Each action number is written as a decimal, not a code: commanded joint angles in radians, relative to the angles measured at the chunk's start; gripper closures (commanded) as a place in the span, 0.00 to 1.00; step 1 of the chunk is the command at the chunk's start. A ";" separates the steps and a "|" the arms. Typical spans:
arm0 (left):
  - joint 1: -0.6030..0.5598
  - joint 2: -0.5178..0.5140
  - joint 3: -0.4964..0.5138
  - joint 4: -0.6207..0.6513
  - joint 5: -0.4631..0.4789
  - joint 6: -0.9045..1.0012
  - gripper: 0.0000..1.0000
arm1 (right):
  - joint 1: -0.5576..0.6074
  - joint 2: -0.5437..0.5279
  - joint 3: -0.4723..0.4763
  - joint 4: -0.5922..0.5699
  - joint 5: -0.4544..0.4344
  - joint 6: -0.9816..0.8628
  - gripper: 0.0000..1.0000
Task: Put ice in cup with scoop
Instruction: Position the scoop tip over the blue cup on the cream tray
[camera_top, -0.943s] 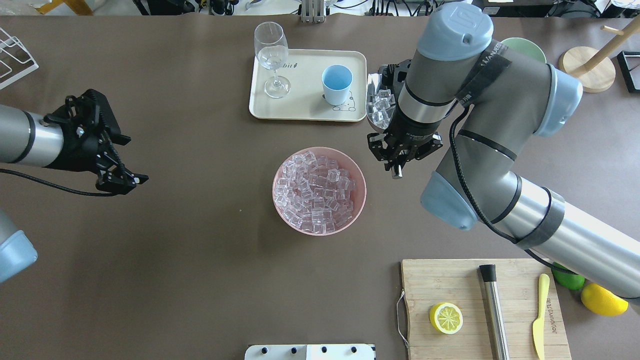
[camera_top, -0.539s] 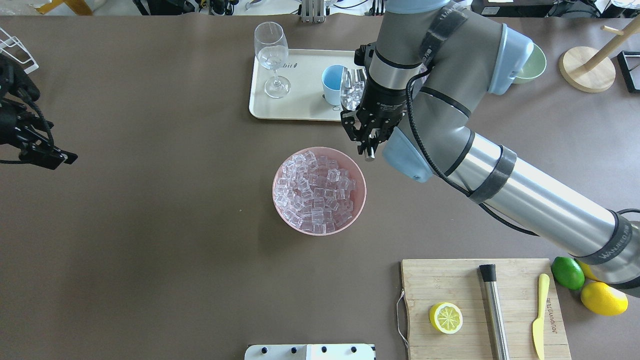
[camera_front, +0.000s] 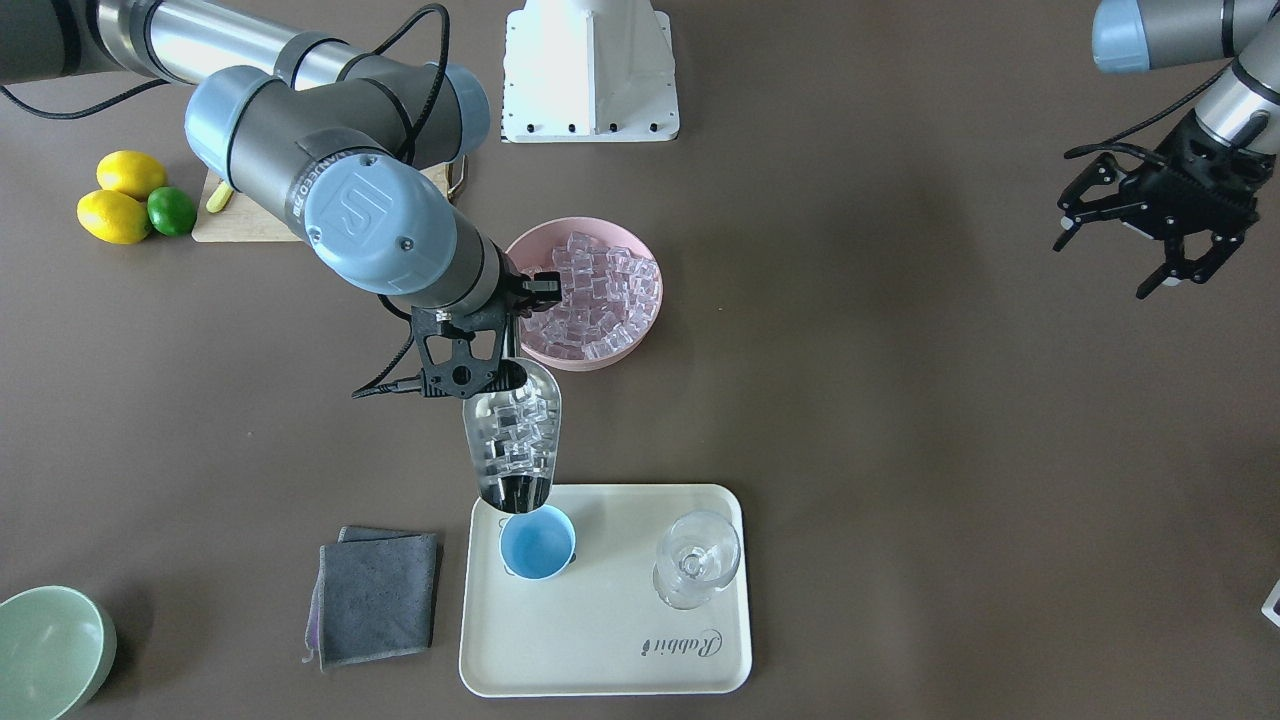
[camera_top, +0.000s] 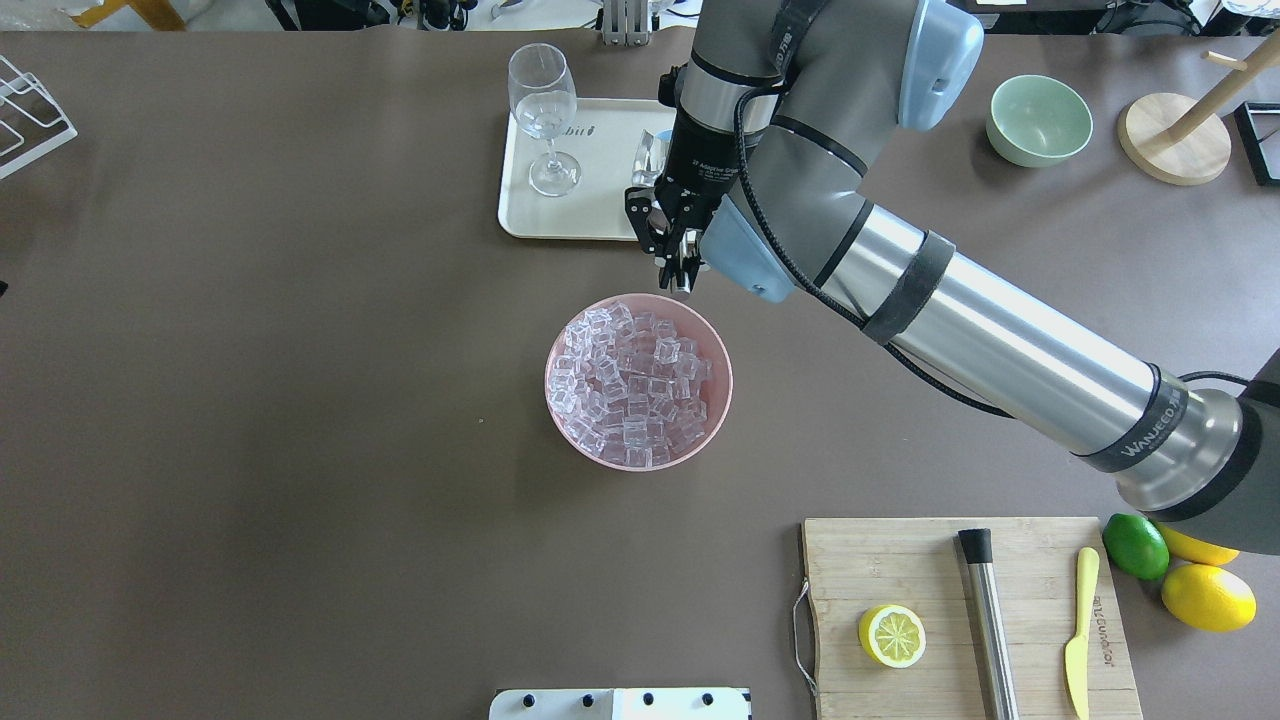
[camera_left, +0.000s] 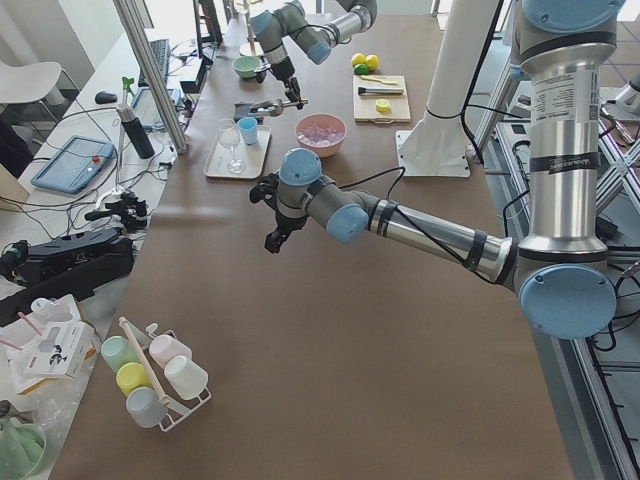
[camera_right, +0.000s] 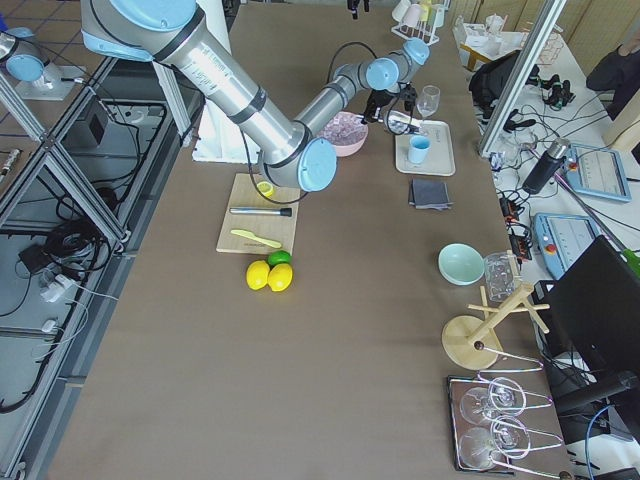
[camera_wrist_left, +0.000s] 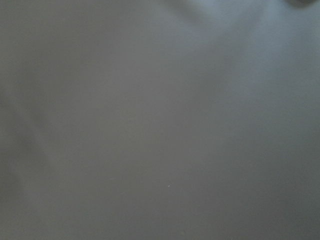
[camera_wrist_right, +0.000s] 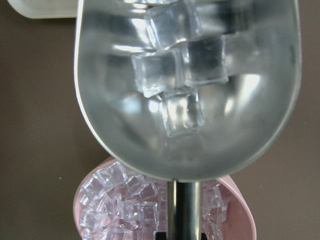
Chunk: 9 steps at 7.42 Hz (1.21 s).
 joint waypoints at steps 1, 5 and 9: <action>-0.164 0.005 0.049 0.180 -0.065 0.000 0.02 | 0.036 0.028 -0.041 -0.002 0.128 0.005 1.00; -0.255 0.010 0.081 0.238 -0.057 0.000 0.02 | 0.082 0.018 -0.067 -0.005 0.257 0.005 1.00; -0.261 0.021 0.081 0.238 -0.058 0.000 0.02 | 0.079 -0.007 -0.099 0.000 0.440 0.008 1.00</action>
